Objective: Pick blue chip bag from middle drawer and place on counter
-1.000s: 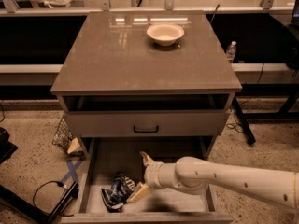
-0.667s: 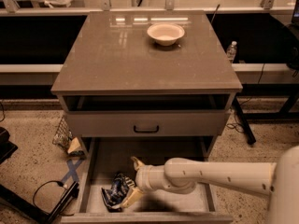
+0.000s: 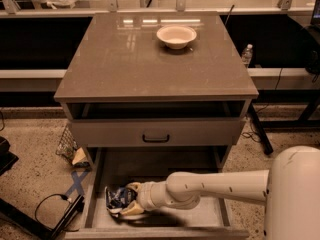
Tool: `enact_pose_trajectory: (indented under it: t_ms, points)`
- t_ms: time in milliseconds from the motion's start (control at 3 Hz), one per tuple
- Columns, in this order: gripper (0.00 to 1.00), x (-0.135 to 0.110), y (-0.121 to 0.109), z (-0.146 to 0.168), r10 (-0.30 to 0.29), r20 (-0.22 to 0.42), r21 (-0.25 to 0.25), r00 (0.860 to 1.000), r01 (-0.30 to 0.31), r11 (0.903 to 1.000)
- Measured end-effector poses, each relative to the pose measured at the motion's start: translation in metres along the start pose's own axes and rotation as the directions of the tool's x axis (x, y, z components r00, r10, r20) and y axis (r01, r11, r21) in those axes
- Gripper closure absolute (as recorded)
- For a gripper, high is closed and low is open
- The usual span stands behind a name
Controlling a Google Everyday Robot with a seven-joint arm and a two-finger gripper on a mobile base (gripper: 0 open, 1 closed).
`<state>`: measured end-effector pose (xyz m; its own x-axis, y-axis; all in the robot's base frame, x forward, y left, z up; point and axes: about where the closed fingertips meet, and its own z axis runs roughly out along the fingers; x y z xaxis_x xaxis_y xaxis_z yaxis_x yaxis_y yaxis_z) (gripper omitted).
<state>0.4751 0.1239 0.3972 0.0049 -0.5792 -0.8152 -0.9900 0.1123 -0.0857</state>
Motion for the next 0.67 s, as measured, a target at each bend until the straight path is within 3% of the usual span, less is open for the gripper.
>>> enact_pose_trajectory:
  t_ms: [667]
  points:
    - [0.87,-0.0013,0.002,0.0025,-0.001,0.002,-0.006,1.0,0.001,1.0]
